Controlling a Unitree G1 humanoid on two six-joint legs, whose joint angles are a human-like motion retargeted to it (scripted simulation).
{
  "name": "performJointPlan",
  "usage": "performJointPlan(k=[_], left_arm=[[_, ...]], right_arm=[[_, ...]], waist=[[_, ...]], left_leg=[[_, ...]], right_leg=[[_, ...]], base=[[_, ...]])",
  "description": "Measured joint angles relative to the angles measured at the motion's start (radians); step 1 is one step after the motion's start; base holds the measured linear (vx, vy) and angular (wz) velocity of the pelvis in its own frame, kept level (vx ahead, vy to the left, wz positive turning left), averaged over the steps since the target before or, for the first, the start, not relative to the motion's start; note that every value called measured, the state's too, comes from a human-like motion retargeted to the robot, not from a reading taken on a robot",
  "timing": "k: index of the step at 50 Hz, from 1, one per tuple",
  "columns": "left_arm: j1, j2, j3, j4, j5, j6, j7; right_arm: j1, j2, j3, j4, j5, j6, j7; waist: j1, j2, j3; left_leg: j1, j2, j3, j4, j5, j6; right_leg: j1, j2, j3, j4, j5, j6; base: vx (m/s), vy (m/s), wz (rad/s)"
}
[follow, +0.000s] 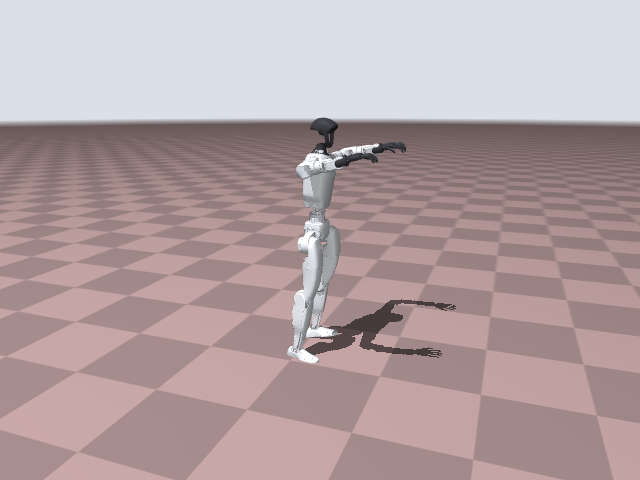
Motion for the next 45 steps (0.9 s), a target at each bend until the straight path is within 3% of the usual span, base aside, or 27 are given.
performJointPlan(k=[18,45], left_arm=[[0.075,0.078,0.076,-0.022,-0.010,0.000,-0.126],[0.208,0.102,0.201,-0.042,0.057,-0.008,-0.131]], right_arm=[[0.161,-0.106,-0.165,-0.040,0.120,0.008,0.162],[0.351,-0.123,-0.379,-0.041,0.117,0.001,0.168]], waist=[[-0.027,-0.022,-0.019],[-0.034,-0.026,-0.019]], left_leg=[[0.013,0.011,-0.017,0.005,-0.010,-0.001],[0.008,0.012,-0.031,0.005,-0.012,0.000]], right_leg=[[0.039,0.008,-0.026,-0.025,-0.026,-0.007],[0.048,0.009,-0.043,-0.038,-0.036,-0.007]], base=[[0.02,-0.02,0.03],[0.00,0.00,0.00]])
